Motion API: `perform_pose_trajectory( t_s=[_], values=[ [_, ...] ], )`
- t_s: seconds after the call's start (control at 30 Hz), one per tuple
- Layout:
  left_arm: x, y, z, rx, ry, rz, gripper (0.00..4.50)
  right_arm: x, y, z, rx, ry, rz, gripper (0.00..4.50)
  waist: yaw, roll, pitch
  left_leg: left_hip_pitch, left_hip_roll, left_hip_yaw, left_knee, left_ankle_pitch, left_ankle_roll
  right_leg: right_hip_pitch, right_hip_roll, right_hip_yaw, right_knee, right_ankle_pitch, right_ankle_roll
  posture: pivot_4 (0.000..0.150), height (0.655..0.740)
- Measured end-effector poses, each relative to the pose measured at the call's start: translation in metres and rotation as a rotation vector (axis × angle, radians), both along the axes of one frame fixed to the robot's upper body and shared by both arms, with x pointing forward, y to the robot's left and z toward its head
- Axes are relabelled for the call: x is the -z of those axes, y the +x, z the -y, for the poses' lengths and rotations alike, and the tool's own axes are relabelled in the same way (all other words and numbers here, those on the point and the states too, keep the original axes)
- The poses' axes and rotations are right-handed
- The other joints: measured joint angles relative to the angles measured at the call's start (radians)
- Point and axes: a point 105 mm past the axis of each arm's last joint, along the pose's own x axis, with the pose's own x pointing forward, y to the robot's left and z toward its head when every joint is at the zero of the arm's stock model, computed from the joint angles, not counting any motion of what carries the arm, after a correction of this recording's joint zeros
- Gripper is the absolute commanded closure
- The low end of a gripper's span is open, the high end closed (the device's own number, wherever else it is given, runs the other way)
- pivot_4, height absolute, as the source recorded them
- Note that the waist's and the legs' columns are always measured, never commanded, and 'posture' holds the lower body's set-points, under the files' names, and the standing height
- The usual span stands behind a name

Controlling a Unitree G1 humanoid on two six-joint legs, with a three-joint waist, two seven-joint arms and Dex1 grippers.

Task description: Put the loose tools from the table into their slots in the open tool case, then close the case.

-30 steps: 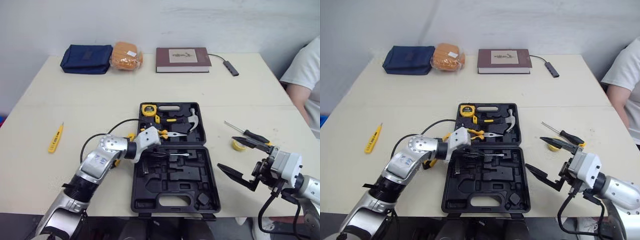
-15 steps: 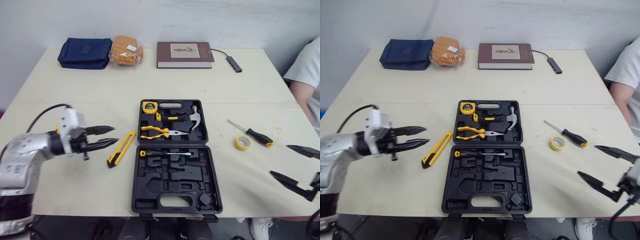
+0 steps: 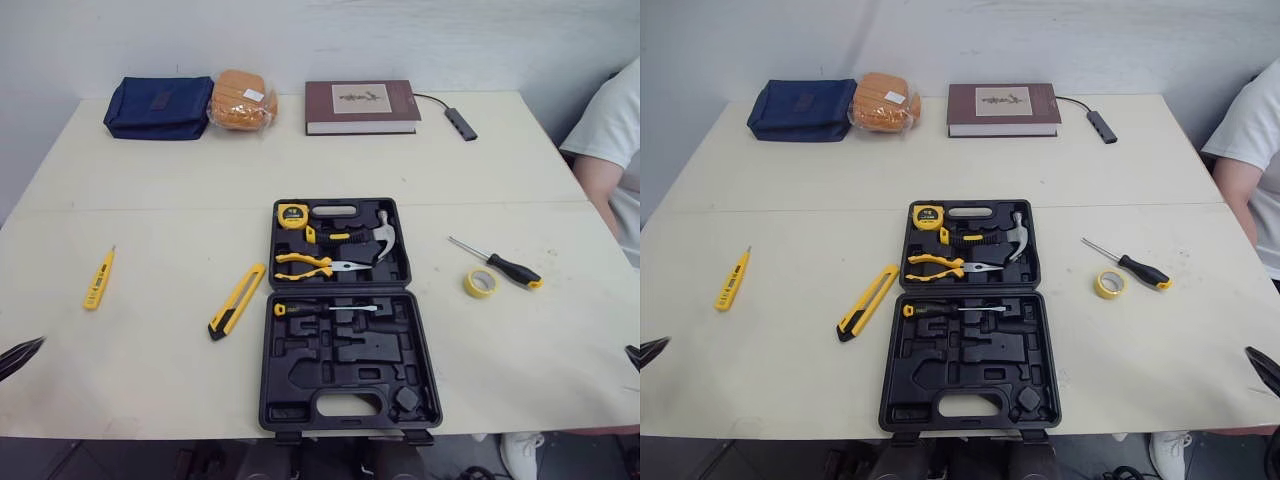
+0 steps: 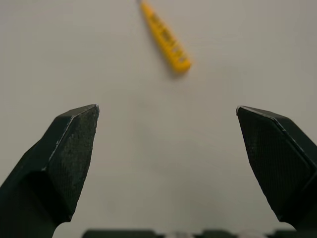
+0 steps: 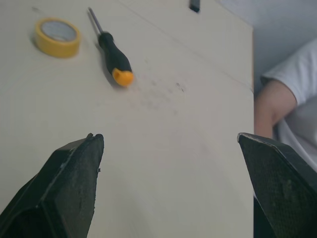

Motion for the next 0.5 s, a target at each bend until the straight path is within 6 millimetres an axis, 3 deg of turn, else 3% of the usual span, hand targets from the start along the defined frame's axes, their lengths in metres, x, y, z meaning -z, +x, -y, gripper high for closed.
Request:
perform_pose_trajectory(
  t_s=[0.1,0.3,0.43,0.5],
  values=[
    [-0.004,-0.005,-0.009,-0.053,0.010,0.035,0.02,0.004,-0.009,0.009,0.057,-0.008,-0.011,0.00,0.005,0.000,0.000,0.001,0.000,0.000,0.000,-0.002,0.003,0.000,0.000,0.001,0.001,0.000,0.000,0.150,0.7400],
    [-0.010,0.010,-0.005,-0.046,0.000,0.097,0.02,0.008,-0.016,0.019,0.147,-0.013,-0.001,0.00,-0.006,0.002,-0.001,0.001,0.000,0.002,0.000,-0.001,0.003,-0.002,0.000,0.003,0.004,0.000,-0.001,0.150,0.7400],
    [-0.014,0.046,0.031,0.106,-0.033,0.151,0.02,0.002,0.005,0.023,0.197,0.036,0.036,0.00,-0.009,0.003,-0.002,0.001,0.000,0.004,0.001,0.000,0.003,-0.003,-0.001,0.006,0.006,0.002,-0.001,0.150,0.7400],
    [-0.019,0.066,0.056,0.201,-0.051,0.169,0.02,-0.005,0.024,0.012,0.146,0.046,0.051,0.00,-0.013,0.002,-0.002,0.001,0.000,0.006,0.001,0.001,0.002,-0.005,-0.001,0.007,0.008,0.002,-0.001,0.150,0.7400]
  ],
)
